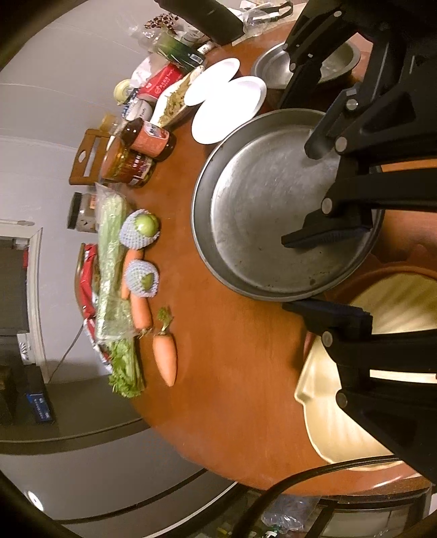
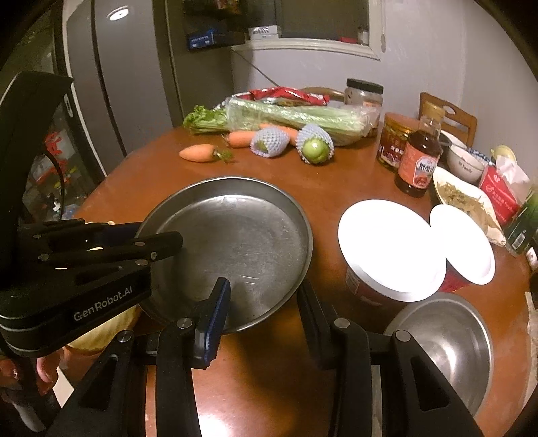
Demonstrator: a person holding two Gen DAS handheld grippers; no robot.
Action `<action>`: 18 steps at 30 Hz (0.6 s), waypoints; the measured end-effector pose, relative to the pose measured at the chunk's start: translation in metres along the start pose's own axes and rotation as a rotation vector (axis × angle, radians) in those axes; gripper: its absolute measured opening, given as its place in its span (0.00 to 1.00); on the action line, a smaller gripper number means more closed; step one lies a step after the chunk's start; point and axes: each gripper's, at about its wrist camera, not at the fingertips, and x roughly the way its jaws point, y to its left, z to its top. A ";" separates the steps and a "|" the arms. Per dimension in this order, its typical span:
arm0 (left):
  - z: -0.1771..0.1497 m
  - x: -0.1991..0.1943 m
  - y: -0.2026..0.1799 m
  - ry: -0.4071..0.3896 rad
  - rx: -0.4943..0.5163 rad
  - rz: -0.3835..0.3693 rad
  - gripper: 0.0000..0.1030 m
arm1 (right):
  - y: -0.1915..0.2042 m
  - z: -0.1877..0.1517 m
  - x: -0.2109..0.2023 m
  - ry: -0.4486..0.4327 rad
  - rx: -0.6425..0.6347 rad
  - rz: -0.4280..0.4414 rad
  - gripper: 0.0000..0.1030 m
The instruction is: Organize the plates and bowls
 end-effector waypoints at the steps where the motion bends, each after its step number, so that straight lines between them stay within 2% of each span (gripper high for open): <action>1: -0.001 -0.003 0.001 -0.006 -0.001 0.002 0.29 | 0.002 0.000 -0.002 -0.004 -0.004 0.001 0.42; 8: -0.011 -0.035 0.020 -0.058 -0.032 0.037 0.30 | 0.025 0.002 -0.021 -0.048 -0.049 0.019 0.42; 18: -0.029 -0.062 0.057 -0.082 -0.086 0.089 0.30 | 0.066 0.005 -0.029 -0.072 -0.116 0.080 0.42</action>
